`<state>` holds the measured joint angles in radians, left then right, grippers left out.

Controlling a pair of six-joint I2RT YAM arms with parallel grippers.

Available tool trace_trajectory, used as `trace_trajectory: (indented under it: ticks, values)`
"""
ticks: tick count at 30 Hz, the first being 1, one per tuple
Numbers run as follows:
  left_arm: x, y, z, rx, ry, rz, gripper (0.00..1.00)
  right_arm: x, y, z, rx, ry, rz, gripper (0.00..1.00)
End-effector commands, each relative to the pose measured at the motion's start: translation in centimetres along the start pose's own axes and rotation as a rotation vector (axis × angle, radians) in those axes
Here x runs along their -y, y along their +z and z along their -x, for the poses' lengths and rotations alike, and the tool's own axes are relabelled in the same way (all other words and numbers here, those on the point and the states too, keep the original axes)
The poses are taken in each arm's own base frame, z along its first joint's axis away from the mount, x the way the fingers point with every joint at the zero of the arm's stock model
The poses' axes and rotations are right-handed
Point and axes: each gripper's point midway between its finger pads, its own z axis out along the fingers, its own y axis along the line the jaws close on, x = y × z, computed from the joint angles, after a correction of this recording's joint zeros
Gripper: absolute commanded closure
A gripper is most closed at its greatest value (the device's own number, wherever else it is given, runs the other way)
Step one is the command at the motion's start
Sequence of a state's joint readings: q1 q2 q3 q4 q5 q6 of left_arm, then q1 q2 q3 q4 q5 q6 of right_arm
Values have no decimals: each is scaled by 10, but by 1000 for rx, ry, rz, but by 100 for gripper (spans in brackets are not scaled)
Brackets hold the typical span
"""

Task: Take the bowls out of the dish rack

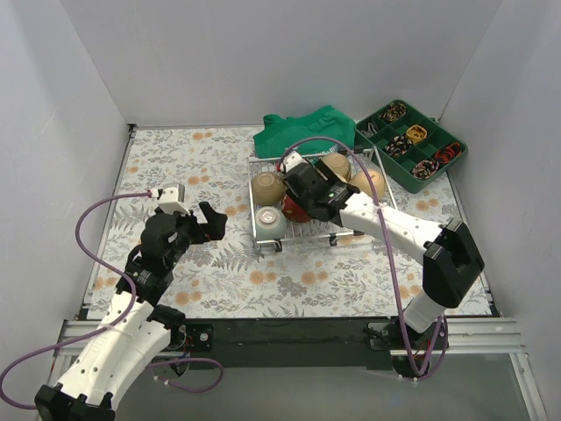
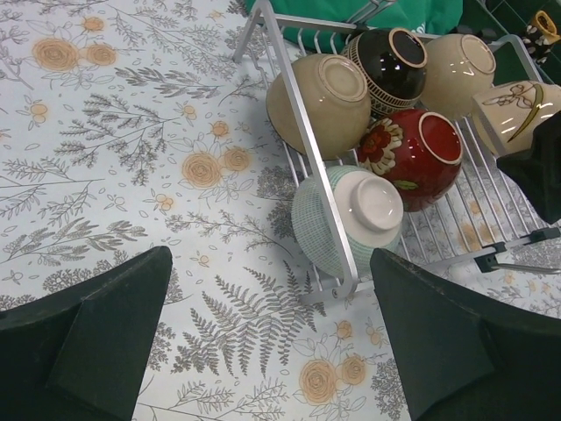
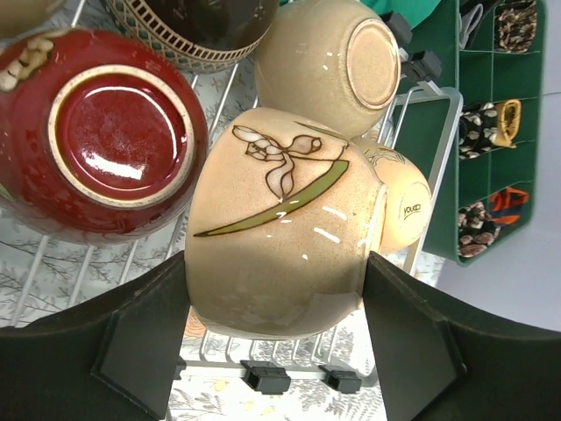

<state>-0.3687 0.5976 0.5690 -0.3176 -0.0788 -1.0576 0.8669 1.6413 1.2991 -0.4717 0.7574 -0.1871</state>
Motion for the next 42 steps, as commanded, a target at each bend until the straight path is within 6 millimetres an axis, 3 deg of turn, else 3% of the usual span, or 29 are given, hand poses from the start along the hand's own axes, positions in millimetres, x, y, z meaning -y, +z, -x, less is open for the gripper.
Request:
trace_trajectory:
  ticks: [1,9,14,15,24,34,42]
  values:
    - [15,2,5,3,20,-76,2,37,-27,35,138,225,13,80]
    - [50,10,8,-56,-23,-226,2,39,-58,44,254,440,188,80]
    - [85,19,19,-79,-76,-379,2,37,-89,64,388,570,327,80]
    - [93,21,27,-57,-95,-407,2,28,-94,65,397,595,378,80]
    - [128,41,38,-33,-126,-514,2,21,-149,95,610,740,629,80]
    - [160,53,19,-55,-123,-601,2,13,-184,110,739,822,823,80]
    - [162,58,4,-80,-130,-607,5,-1,-197,107,751,865,966,80]
